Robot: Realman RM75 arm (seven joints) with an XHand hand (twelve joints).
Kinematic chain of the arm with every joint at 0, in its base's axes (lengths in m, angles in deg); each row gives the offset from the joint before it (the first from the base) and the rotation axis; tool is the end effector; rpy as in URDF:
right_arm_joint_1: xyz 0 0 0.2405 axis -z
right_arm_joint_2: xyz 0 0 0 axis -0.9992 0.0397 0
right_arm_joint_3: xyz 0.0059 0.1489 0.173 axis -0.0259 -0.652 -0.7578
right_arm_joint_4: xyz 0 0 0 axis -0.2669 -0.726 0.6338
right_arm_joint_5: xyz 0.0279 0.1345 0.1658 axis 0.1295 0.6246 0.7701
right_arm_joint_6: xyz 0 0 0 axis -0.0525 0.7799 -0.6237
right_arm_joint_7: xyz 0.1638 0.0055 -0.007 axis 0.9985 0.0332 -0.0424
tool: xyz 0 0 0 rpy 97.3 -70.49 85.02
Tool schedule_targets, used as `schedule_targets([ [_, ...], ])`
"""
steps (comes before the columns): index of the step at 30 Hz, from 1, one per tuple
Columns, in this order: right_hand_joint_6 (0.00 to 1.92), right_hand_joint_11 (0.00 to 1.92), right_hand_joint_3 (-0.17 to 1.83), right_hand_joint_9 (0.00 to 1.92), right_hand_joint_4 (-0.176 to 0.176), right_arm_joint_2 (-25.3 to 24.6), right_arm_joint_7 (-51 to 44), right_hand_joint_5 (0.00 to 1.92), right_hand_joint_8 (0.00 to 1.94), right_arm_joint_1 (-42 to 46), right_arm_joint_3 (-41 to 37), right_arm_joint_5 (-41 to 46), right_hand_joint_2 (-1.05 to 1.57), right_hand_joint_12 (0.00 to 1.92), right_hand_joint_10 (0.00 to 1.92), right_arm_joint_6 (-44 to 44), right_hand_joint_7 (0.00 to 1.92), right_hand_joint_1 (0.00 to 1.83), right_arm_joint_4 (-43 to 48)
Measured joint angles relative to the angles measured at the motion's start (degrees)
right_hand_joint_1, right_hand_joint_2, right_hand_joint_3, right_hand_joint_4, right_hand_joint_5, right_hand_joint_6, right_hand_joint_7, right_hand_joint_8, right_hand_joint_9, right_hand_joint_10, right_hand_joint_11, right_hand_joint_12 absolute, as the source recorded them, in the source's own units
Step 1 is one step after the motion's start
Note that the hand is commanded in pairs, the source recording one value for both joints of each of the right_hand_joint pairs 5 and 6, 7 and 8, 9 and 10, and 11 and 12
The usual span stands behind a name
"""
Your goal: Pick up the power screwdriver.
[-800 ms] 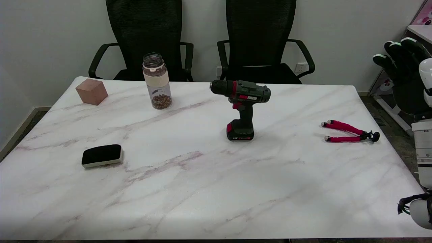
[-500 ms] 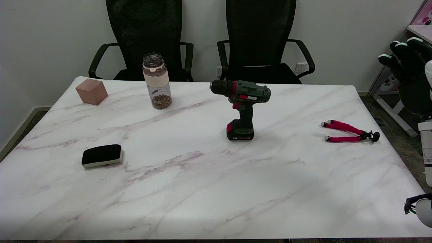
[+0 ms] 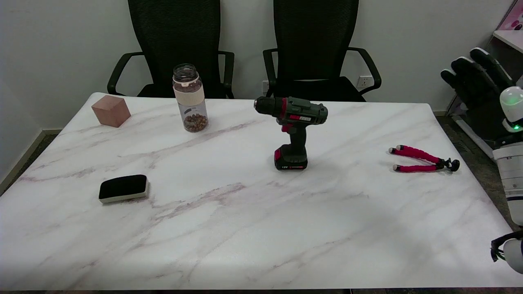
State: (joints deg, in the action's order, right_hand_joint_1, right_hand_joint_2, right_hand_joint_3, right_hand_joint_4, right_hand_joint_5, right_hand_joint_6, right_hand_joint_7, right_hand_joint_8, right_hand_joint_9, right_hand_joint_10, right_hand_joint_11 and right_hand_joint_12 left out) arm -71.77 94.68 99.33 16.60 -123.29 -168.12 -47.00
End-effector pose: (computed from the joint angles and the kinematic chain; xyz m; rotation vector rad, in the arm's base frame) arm -0.1947 -0.2256 0.5418 1.3726 -0.8405 1.8779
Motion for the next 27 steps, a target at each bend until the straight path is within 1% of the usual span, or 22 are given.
schedule_targets([
  [4,0.45,0.34,0.94,0.29,0.104,-0.58,-0.52,0.45,0.45,-0.80,0.03,-1.52,-0.06,0.34,0.29,3.48,0.45,0.90,-0.46],
  [7,0.45,0.32,0.91,0.28,0.115,-1.45,-0.86,0.45,0.45,-1.69,0.07,-2.55,-0.06,0.32,0.28,6.49,0.45,0.91,-0.83],
  [15,0.45,0.30,0.88,0.28,0.123,-4.49,-1.35,0.45,0.45,-5.96,1.92,-5.00,-0.06,0.30,0.28,12.90,0.45,0.91,-0.67],
  [27,0.45,0.29,0.86,0.27,0.136,-9.21,-1.44,0.45,0.45,-15.57,9.48,-6.98,-0.06,0.29,0.27,18.57,0.45,0.91,2.31],
])
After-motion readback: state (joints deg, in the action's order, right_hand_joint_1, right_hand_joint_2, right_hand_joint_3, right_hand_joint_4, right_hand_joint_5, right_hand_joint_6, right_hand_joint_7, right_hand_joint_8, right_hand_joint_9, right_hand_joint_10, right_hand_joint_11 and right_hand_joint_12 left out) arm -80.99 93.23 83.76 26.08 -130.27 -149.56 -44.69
